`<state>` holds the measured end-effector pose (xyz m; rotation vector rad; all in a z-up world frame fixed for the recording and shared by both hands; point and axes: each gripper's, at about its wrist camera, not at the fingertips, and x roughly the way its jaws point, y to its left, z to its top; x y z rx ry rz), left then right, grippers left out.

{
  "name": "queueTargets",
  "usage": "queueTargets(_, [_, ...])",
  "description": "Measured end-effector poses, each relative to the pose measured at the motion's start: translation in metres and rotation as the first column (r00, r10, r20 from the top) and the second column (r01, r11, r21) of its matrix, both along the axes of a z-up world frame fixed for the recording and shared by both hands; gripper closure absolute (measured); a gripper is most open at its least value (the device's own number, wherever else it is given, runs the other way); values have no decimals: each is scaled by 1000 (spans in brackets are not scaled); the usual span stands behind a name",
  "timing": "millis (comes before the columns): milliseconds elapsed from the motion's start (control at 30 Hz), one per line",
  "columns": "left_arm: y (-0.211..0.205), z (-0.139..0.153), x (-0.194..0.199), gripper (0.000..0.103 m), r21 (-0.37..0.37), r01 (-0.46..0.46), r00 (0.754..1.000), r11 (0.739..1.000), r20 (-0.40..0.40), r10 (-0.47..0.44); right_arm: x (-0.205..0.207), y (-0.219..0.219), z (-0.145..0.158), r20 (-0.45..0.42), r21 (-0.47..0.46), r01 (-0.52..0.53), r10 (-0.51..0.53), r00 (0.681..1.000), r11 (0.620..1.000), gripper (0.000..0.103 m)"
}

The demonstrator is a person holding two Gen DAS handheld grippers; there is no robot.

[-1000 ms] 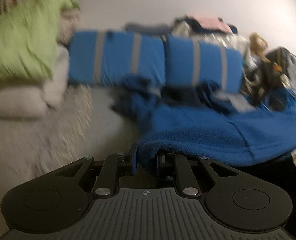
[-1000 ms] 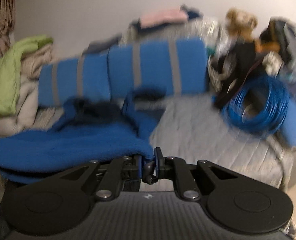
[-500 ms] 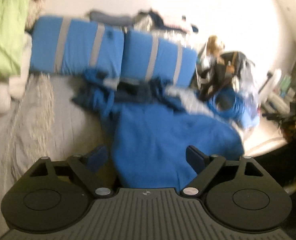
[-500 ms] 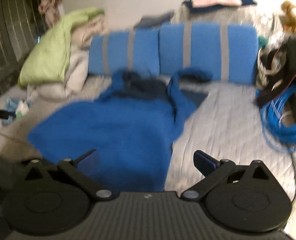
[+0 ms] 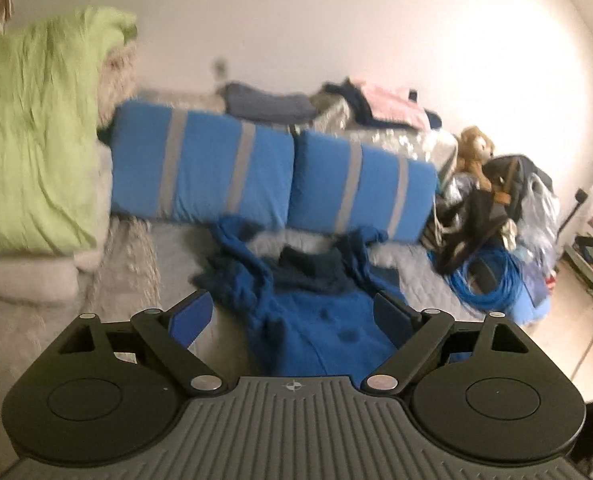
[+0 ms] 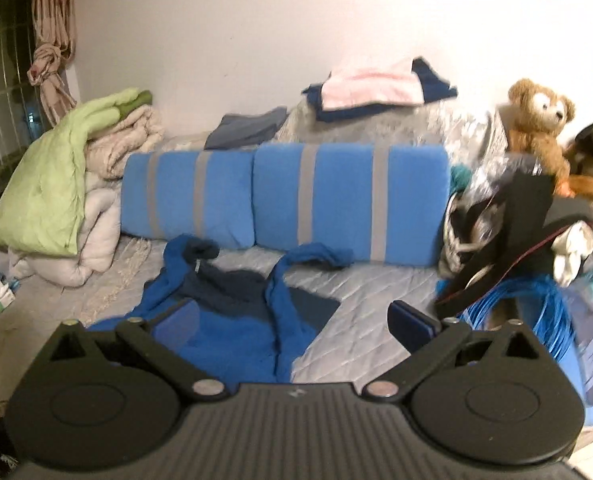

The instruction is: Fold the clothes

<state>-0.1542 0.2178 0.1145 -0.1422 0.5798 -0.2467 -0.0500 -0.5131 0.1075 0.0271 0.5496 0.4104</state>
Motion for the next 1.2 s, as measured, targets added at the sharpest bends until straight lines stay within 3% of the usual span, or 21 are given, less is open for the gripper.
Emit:
queueTargets(267, [-7,33,52,14,3,-7,1000,1000,0,7,46,-12,39,6,-11,48,-48,999,999,1])
queueTargets(367, [-12,34,75,14,4,8,1000,1000,3,-8,68,-11,42,-5,-2,62,-62,998,998,1])
queueTargets(500, [-23,19,113,14,27,9,998,1000,-59,-7,103,0,34,-56,-10,93,-93,994,996,1])
queueTargets(800, [-49,-46,198,14,83,-57,971,995,-229,74,169,72,-26,-177,-168,70,-100,979,983,1])
queueTargets(1200, [-102,-128,254,14,223,-73,941,972,-307,141,201,172,-124,-239,-282,-23,-47,970,959,1])
